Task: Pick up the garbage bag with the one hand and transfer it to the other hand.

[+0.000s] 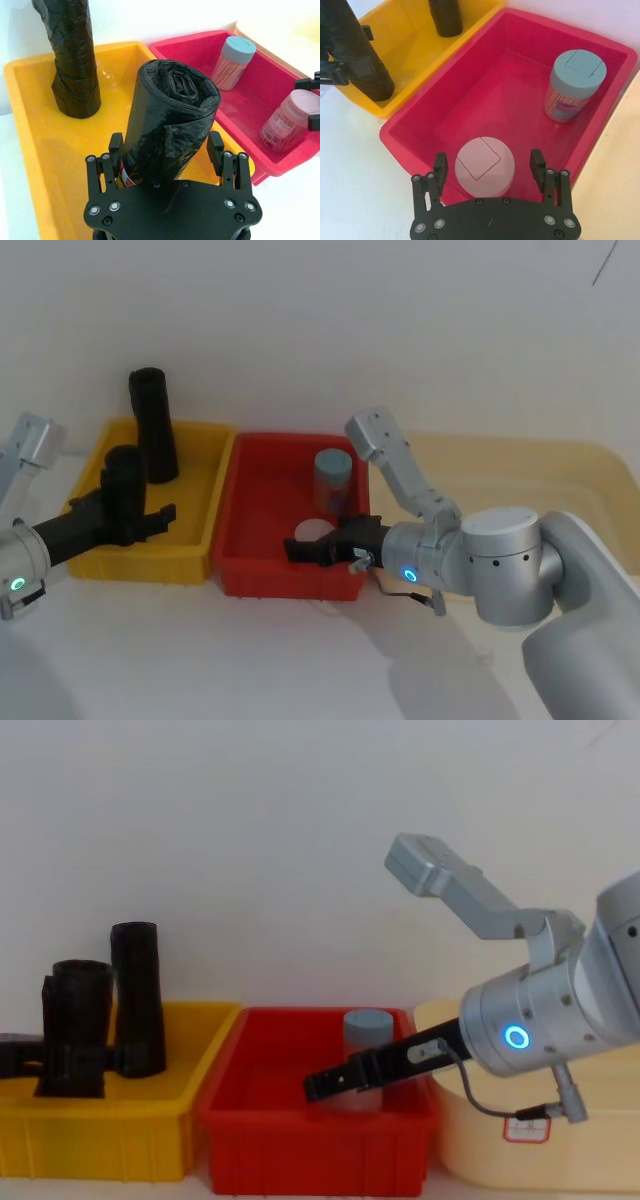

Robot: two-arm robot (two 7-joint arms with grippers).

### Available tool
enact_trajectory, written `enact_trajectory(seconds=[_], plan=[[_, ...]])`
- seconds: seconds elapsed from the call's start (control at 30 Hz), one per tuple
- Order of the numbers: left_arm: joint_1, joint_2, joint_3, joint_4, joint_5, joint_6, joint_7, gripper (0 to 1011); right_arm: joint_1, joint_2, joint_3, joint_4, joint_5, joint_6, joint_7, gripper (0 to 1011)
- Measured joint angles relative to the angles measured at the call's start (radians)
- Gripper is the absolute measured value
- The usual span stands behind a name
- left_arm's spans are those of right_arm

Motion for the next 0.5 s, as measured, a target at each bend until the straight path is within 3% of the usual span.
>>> enact_trajectory(seconds=[0.2, 0.5], plan=[[0.000, 0.000, 0.000, 0.000, 0.000, 0.000, 0.000, 1001, 0.000, -0.001, 0.002, 0.005, -0.002, -0.001, 0.004, 987], [0.000, 0.000, 0.000, 0.000, 0.000, 0.000, 0.000, 1001, -0.001, -0.002, 0.004, 0.009, -0.003, -0.002, 0.007, 762]])
